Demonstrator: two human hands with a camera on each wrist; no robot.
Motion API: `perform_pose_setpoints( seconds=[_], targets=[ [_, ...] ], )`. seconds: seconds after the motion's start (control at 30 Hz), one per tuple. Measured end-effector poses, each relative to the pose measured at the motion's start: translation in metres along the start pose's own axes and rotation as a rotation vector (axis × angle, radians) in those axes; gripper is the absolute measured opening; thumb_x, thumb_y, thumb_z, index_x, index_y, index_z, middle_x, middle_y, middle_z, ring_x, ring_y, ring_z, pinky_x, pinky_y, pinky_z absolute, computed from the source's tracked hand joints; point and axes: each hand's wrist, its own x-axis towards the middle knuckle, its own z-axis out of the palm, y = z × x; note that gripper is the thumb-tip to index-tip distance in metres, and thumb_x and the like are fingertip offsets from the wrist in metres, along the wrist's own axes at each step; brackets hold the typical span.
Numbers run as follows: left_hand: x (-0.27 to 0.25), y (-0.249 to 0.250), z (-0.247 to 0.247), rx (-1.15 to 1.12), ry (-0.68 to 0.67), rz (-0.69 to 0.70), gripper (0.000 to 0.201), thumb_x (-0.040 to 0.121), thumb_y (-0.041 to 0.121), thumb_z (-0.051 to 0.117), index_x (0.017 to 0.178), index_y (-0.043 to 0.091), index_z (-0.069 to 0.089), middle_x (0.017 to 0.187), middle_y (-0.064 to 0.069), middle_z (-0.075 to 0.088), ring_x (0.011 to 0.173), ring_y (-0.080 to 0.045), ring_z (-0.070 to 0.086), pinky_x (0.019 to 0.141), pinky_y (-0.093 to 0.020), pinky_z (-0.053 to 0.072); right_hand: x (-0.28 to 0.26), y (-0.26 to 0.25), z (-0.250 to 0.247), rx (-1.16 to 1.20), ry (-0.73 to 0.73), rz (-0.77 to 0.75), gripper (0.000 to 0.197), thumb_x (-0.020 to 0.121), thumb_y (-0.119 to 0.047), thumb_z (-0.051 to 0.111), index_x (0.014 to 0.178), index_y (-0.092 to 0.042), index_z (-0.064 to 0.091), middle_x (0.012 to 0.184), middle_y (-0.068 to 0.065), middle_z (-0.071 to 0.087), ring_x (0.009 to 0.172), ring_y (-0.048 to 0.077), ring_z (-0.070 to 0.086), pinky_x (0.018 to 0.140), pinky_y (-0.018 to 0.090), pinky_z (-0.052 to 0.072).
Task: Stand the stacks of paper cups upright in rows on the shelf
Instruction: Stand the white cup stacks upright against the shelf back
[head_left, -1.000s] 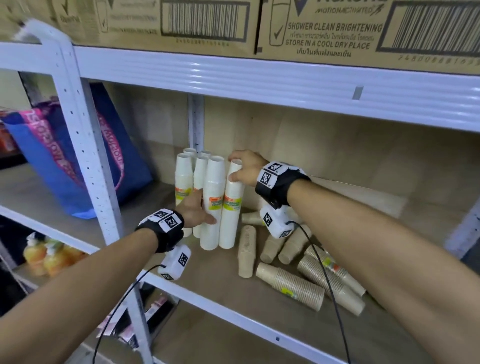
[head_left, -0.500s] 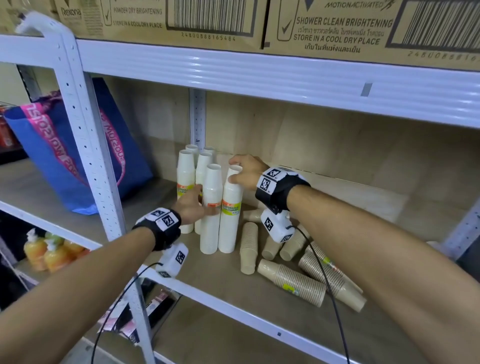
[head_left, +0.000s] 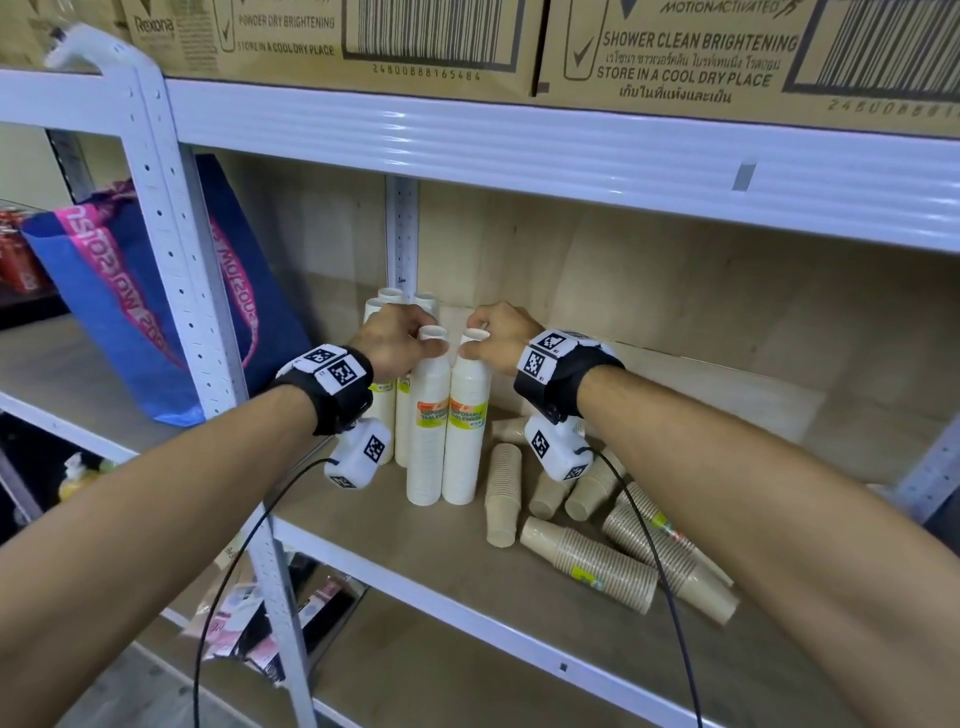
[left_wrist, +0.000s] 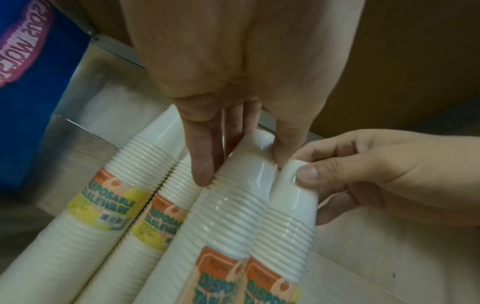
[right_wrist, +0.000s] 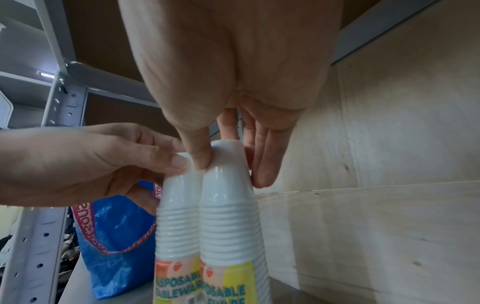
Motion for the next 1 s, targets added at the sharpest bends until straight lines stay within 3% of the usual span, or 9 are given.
perform_pose_setpoints(
  seconds=[0.2,0.33,0.4,0.53,0.73,0.9,1.0],
  targets=[
    [0.000,0.005,-0.006,-0.030,-0.042,0.029,0.020,0.087,0.019,0.071,0.101,0.005,0.071,0.103,-0.013,0.071,0.098,-0.030,0.066,0.087,-0.048,0.056,-0.003,-0.004,-0.003,0.025,0.013,-0.011,0.022,0.082,-0.025,0.074,0.099,-0.013,0.067,0.096,0.001,0.062,0.084,0.019,0.058,0.057,0.022,0.037],
    [0.004,0.002,-0.021,-0.068,-0.026,-0.019,0.017,0.084,0.019,0.074,0.101,0.015,0.073,0.104,-0.003,0.072,0.097,-0.022,0.068,0.086,-0.042,0.058,0.003,-0.013,-0.003,0.044,0.018,-0.033,0.021,0.082,-0.024,0.073,0.098,-0.013,0.067,0.095,0.000,0.061,0.084,0.018,0.057,0.056,0.022,0.038],
    [0.005,0.000,-0.030,-0.067,-0.025,-0.033,0.023,0.085,0.017,0.073,0.107,0.011,0.072,0.105,-0.006,0.071,0.097,-0.023,0.068,0.085,-0.041,0.059,0.006,-0.020,-0.002,0.052,0.027,-0.044,0.023,0.081,-0.025,0.074,0.099,-0.012,0.067,0.093,-0.001,0.060,0.083,0.017,0.056,0.056,0.021,0.037],
    [0.005,-0.011,-0.052,-0.068,-0.022,-0.044,0.020,0.081,0.015,0.076,0.101,0.014,0.074,0.102,-0.004,0.073,0.096,-0.021,0.069,0.082,-0.044,0.060,0.010,-0.034,0.003,0.100,0.035,-0.101,0.022,0.081,-0.022,0.073,0.097,-0.008,0.067,0.087,-0.015,0.052,0.086,0.011,0.052,0.056,0.017,0.034],
    [0.000,-0.025,-0.069,-0.085,0.021,-0.087,0.024,0.083,0.009,0.073,0.107,0.012,0.071,0.104,-0.005,0.071,0.096,-0.021,0.068,0.073,-0.035,0.059,0.021,-0.055,0.023,0.063,0.044,-0.093,0.029,0.079,-0.029,0.074,0.101,-0.012,0.066,0.106,0.005,0.067,0.095,0.024,0.062,0.074,0.029,0.048],
    [-0.002,-0.041,-0.071,-0.058,0.031,-0.119,0.021,0.082,0.014,0.074,0.103,0.014,0.072,0.103,-0.004,0.072,0.098,-0.022,0.068,0.085,-0.043,0.058,0.023,-0.060,0.036,0.052,0.019,-0.116,0.026,0.081,-0.028,0.072,0.099,-0.010,0.067,0.103,0.009,0.068,0.093,0.026,0.063,0.069,0.028,0.044],
    [-0.002,-0.042,-0.071,-0.062,0.040,-0.120,0.020,0.082,0.014,0.074,0.103,0.014,0.072,0.101,-0.004,0.072,0.097,-0.022,0.068,0.086,-0.044,0.058,0.027,-0.059,0.041,0.039,0.017,-0.120,0.025,0.080,-0.028,0.072,0.098,-0.012,0.066,0.102,0.008,0.067,0.093,0.026,0.062,0.069,0.027,0.042]
  ],
)
